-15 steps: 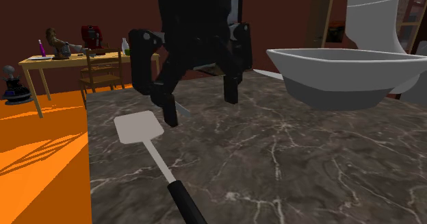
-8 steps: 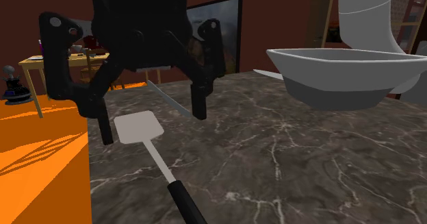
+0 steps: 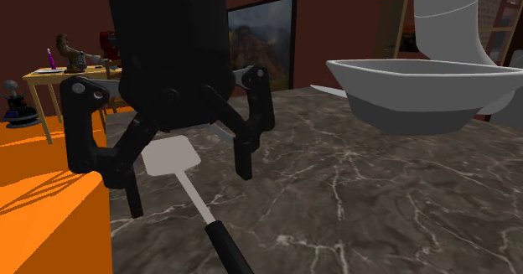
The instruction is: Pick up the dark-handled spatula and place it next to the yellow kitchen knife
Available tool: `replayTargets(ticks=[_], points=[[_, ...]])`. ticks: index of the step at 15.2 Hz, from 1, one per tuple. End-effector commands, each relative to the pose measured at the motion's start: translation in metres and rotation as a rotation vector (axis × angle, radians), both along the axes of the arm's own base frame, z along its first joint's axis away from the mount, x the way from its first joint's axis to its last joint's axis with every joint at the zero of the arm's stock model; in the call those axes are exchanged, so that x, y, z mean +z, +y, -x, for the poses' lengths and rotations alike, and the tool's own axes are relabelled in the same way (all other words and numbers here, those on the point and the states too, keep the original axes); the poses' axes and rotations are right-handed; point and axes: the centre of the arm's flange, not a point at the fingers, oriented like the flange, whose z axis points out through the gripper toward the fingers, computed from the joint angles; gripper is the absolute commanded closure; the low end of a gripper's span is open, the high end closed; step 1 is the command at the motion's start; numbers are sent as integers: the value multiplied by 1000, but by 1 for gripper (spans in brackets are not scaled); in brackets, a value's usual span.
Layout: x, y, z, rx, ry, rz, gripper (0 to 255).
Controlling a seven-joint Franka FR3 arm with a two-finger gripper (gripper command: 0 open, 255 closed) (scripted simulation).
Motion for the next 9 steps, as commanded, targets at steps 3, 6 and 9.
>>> replayTargets(ticks=[3, 6, 9], points=[[-1, 0, 0, 0, 0, 0, 0], [-1, 0, 0, 0, 0, 0, 255], [-1, 0, 0, 0, 0, 0, 255]])
